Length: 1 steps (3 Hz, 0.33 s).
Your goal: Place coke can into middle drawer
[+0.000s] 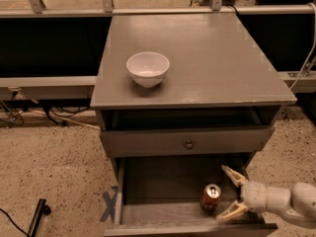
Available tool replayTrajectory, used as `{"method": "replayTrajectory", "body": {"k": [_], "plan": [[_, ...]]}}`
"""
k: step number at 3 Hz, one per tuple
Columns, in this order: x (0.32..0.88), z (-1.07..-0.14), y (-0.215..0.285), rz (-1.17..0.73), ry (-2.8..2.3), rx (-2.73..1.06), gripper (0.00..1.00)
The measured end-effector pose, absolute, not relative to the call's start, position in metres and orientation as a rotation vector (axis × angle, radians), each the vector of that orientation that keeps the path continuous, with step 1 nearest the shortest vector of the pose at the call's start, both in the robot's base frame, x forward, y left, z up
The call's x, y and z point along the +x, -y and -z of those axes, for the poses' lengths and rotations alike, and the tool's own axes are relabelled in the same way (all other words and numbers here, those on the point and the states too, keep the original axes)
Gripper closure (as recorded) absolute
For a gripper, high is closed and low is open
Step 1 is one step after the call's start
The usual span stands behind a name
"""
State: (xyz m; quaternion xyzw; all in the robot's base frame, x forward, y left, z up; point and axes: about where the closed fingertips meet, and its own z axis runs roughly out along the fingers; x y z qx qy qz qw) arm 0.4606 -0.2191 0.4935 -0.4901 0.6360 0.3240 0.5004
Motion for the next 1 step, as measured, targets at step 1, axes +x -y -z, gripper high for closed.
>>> {"method": "replayTrajectory", "body": {"k": [1], "plan": [[0.4552,-0.4976,0.2238,-0.77,-1.547,-1.183,0.0]]}}
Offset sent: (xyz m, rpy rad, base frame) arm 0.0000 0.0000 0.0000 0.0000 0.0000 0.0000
